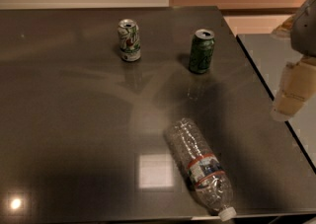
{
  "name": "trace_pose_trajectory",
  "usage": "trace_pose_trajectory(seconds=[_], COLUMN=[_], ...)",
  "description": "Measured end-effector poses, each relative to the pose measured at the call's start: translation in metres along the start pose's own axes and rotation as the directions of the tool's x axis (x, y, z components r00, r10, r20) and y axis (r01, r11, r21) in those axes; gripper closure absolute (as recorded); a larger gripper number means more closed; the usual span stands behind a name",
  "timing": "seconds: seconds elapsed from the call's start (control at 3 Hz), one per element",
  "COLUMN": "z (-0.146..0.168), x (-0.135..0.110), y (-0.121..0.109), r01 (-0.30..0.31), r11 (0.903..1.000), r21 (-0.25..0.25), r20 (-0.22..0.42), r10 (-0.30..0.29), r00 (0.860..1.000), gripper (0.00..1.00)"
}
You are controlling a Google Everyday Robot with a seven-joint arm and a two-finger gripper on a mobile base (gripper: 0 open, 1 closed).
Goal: Place water bottle upright
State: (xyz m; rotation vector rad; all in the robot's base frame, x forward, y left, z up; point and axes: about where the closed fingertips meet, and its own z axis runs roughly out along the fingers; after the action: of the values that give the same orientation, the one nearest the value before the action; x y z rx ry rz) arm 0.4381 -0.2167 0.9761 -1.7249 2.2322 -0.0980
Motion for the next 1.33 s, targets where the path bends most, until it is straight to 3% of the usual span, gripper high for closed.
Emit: trace_pose_trajectory(seconds=[0.67,1.0,1.33], z=[-0.001,0.003,0.011], x=[-0.005,-0.026,-0.050], y=[0.000,0.010,0.028], r01=[0.025,0.168,0.365], r11=[0.9997,0.9851,0.9285], r21=[-0.005,-0.038,-0.066], r20=[0.006,0.003,0.025], r10=[-0.025,-0.168,-0.364], r00=[1.000,0.986,0.931], gripper=[0.00,0.00,0.00])
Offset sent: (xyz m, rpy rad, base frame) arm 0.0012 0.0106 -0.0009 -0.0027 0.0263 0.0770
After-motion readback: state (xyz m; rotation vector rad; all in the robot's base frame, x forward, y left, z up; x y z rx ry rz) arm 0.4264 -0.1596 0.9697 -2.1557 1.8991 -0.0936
